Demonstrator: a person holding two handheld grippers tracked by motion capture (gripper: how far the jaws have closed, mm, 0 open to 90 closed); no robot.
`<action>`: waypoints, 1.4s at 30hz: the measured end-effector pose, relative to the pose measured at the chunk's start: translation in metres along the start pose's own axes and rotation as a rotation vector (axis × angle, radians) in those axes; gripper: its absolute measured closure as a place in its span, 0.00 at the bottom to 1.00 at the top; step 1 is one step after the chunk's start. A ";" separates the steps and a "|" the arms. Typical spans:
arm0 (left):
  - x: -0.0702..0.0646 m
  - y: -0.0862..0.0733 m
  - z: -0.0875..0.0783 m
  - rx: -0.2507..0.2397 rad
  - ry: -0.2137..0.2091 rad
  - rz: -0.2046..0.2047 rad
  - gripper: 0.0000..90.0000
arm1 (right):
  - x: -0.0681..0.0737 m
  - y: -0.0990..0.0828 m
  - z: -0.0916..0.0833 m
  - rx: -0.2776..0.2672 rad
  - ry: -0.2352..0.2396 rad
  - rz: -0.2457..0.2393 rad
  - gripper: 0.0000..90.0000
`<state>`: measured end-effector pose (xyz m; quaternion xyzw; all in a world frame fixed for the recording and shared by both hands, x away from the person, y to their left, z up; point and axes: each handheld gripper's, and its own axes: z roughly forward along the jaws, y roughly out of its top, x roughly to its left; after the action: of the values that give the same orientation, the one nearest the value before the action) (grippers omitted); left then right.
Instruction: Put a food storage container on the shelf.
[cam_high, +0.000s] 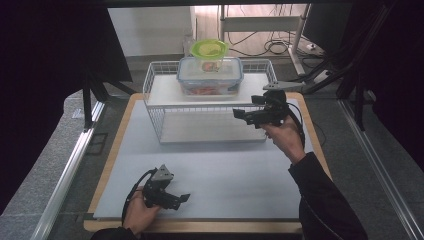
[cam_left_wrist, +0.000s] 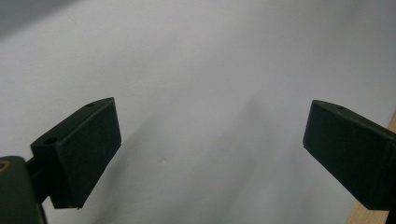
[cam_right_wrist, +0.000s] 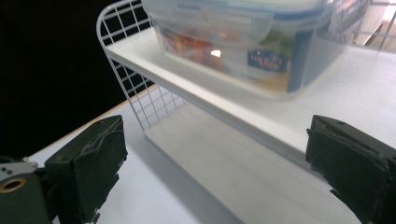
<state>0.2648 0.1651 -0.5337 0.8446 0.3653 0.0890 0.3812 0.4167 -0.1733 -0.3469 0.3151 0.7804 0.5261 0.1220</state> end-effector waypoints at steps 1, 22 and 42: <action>0.000 0.000 0.000 -0.001 0.000 0.000 0.04 | 0.000 -0.002 0.000 0.001 -0.002 -0.002 0.06; -0.002 0.000 0.001 0.017 0.002 0.028 0.05 | 0.015 -0.061 0.012 0.082 -0.082 -0.194 0.04; -0.001 0.000 0.000 0.012 -0.004 0.030 0.05 | 0.030 -0.106 0.000 0.123 -0.077 -0.135 0.00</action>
<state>0.2642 0.1638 -0.5334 0.8525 0.3523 0.0909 0.3754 0.3549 -0.1806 -0.4374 0.2885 0.8255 0.4552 0.1674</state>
